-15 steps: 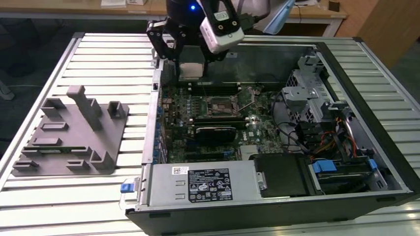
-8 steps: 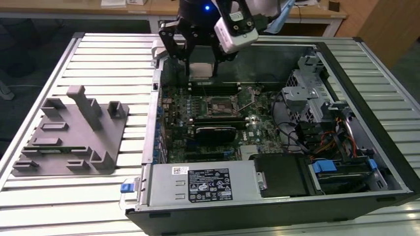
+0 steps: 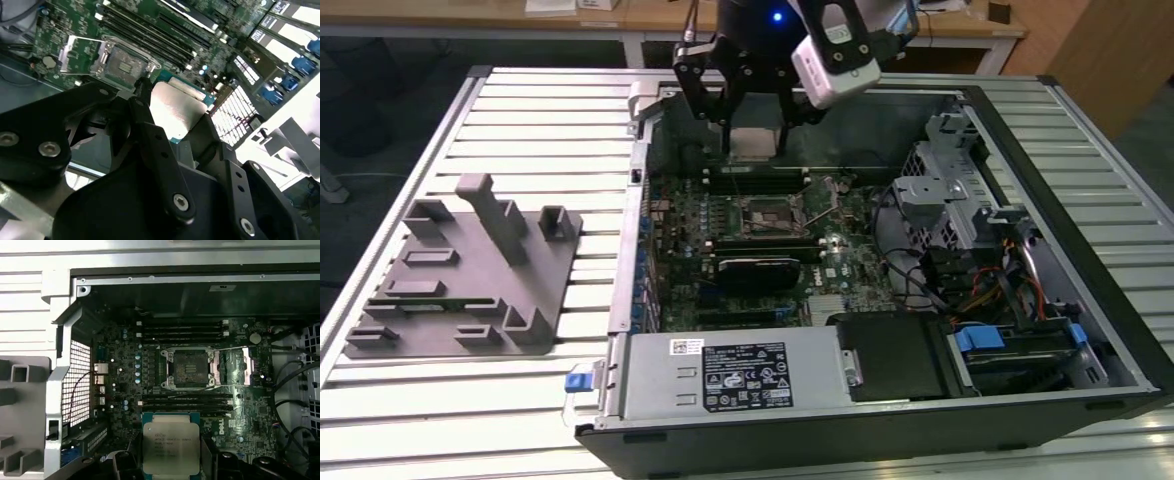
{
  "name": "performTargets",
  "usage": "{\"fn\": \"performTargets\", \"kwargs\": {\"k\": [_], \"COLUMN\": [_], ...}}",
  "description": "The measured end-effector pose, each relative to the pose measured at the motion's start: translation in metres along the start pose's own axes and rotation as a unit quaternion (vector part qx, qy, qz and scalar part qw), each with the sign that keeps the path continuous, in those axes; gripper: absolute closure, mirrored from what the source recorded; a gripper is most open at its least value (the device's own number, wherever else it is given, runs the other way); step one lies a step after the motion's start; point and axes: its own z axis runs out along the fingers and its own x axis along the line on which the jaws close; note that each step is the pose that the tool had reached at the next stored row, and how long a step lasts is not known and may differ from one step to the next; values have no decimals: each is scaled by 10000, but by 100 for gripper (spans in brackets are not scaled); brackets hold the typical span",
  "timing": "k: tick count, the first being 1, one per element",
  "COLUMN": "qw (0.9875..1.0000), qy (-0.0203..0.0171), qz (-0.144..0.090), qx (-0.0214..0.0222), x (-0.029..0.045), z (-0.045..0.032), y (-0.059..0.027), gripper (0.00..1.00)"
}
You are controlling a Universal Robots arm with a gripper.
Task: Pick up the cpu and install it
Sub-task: 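Pick up the cpu and move it towards the insertion slot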
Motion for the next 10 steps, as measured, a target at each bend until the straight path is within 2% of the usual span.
{"fn": "performTargets", "kwargs": {"k": [10], "qw": [10000], "qy": [0], "qz": [0], "qx": [0], "x": [-218], "z": [-5], "y": [7], "gripper": [45]}}
